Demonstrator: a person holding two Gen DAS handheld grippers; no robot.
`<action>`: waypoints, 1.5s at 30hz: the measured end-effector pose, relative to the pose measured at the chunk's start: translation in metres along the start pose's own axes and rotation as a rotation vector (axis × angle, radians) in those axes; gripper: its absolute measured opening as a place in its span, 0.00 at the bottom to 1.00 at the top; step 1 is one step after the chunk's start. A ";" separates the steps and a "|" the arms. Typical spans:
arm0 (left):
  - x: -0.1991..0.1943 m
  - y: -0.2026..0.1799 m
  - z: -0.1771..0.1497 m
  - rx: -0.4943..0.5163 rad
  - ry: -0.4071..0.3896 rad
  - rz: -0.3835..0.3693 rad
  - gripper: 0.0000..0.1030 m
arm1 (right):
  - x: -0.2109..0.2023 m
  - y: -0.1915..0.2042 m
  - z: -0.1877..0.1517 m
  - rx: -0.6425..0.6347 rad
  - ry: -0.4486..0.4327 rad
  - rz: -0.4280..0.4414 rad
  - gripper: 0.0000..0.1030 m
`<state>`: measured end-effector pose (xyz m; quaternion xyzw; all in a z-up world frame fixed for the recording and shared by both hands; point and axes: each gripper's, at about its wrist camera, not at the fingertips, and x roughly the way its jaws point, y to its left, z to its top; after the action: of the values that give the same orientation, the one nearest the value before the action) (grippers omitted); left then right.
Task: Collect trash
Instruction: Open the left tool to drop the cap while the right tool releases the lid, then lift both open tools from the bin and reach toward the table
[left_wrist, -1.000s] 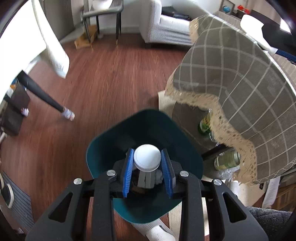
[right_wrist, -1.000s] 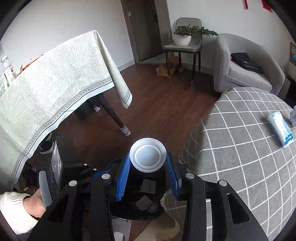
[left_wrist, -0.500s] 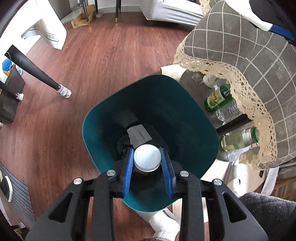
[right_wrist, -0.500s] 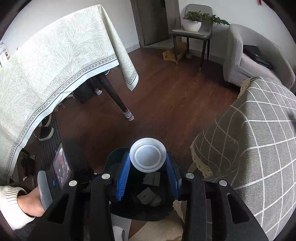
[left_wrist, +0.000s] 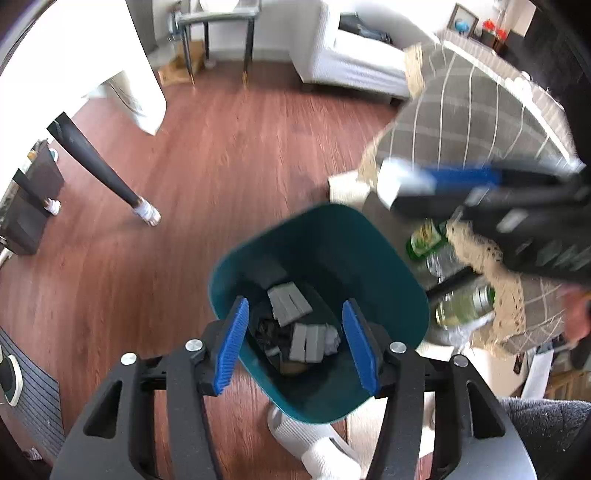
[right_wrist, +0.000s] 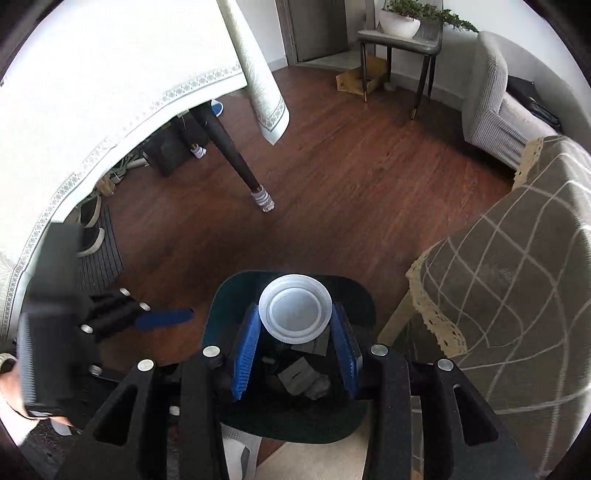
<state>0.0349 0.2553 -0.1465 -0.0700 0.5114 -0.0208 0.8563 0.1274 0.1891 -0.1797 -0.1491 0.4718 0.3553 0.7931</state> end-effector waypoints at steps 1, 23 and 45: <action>-0.004 0.002 0.002 -0.005 -0.014 0.000 0.56 | 0.005 0.000 -0.001 0.002 0.013 0.001 0.39; -0.095 0.003 0.030 -0.013 -0.285 -0.061 0.31 | 0.101 0.006 -0.051 0.001 0.301 0.021 0.39; -0.149 -0.044 0.048 0.023 -0.438 -0.101 0.31 | 0.069 0.005 -0.077 -0.058 0.267 0.021 0.50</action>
<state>0.0074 0.2324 0.0121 -0.0886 0.3089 -0.0537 0.9454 0.0956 0.1775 -0.2771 -0.2129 0.5643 0.3539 0.7148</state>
